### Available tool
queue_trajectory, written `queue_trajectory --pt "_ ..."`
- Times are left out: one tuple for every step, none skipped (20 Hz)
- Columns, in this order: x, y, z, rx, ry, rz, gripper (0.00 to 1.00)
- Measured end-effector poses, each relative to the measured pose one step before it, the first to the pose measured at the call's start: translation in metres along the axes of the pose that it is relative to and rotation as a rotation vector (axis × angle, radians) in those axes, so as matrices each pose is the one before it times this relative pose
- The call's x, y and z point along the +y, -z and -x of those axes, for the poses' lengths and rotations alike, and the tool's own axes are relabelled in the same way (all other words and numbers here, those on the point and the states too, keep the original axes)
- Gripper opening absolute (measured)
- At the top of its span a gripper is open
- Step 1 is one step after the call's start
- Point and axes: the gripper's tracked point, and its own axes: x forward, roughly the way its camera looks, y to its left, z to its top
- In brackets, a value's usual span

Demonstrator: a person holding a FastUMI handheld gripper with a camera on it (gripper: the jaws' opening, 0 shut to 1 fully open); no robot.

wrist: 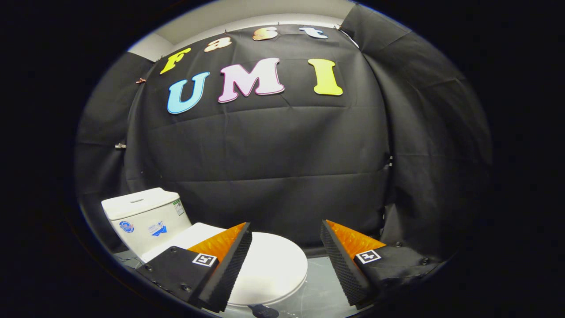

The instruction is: Open the toilet lid.

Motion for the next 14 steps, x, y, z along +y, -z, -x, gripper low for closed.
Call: queue_trajectory --pt "-0.00025 0.00033 -0.0001 0.00082 0.00014 -0.0016 0.98" --pt "-0.00036 -0.00007 0.00012 0.00095 0.00121 -0.00163 0.98" --pt "-0.00042 0.00132 -0.00016 0.00283 0.00035 -0.00288 0.98" --pt "-0.00058 0.00176 -0.00046 0.0056 0.00018 -0.00344 0.98" --pt "-0.00068 0.00176 -0.00026 0.00636 0.00173 -0.00421 0.98" --pt "-0.00085 0.00161 -0.00045 0.00537 0.00062 -0.00485 0.98" --pt "-0.00036 0.00223 0.00055 0.00681 -0.00144 -0.00322 0.98" --pt "-0.00188 0.00212 0.00038 0.00973 0.00626 0.00183 0.98" --pt "-0.00037 0.00253 -0.00039 0.00788 -0.00531 0.00392 0.98" --pt "0.00202 0.00201 0.00234 0.00965 -0.01046 0.00536 0.98" --pt "0.00021 0.00195 0.00224 0.00894 -0.00544 0.01223 0.98" --pt "0.00086 0.00096 0.00121 0.01121 -0.01229 0.01166 0.98" --pt "-0.00163 -0.00205 0.00065 0.00583 0.00291 0.01151 0.98" --pt "-0.00262 -0.00624 0.00064 -0.00394 0.00111 0.00478 0.98"
